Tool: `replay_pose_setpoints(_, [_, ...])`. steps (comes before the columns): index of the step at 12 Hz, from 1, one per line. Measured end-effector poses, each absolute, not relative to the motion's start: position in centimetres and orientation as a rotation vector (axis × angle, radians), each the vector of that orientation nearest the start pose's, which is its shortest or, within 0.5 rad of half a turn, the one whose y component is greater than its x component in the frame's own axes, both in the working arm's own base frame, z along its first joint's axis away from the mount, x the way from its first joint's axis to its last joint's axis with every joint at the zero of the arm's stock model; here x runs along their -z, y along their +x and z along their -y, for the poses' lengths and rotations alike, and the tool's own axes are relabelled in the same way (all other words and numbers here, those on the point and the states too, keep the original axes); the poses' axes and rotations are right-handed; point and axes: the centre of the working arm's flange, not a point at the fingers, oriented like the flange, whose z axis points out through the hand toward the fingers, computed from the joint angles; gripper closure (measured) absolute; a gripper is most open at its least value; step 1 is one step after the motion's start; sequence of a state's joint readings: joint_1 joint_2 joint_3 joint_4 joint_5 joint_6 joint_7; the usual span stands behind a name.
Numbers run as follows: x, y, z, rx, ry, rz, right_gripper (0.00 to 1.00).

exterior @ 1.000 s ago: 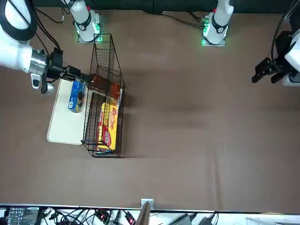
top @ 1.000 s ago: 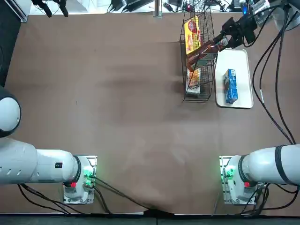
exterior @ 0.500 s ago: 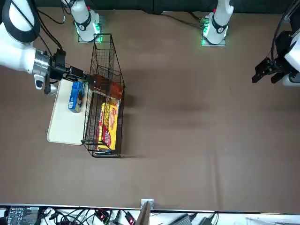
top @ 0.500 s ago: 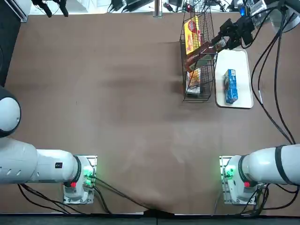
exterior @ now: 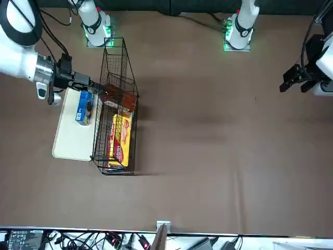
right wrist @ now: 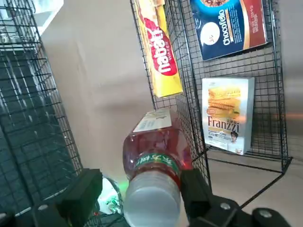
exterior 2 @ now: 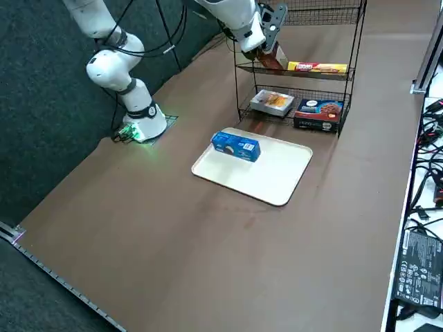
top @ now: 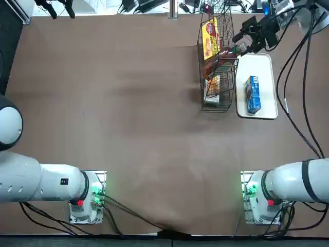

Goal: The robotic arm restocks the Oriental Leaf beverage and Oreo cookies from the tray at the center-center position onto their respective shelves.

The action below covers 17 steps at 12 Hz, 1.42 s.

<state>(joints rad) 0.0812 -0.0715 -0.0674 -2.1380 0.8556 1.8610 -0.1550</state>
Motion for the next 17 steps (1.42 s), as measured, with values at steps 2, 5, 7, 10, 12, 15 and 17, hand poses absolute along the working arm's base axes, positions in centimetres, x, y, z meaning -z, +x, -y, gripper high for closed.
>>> replay_pose_setpoints(2, [-44.8,51.4,-6.4,-0.162,-2.322,-0.205,0.00])
replay_pose_setpoints(5, [-45.8,51.9,-5.8,-0.131,-2.320,-0.205,0.00])
replay_pose_setpoints(7, [-47.3,52.5,-4.8,-0.101,-2.331,-0.196,0.00])
replay_pose_setpoints(10, [-49.7,53.1,-2.1,-0.072,-2.356,-0.188,0.00])
replay_pose_setpoints(12, [-50.4,53.0,-0.1,-0.073,-2.374,-0.200,0.00])
replay_pose_setpoints(15, [-50.1,52.6,2.5,-0.089,-2.404,-0.231,0.00])
replay_pose_setpoints(17, [-49.7,52.2,4.4,-0.103,-2.436,-0.257,0.00])
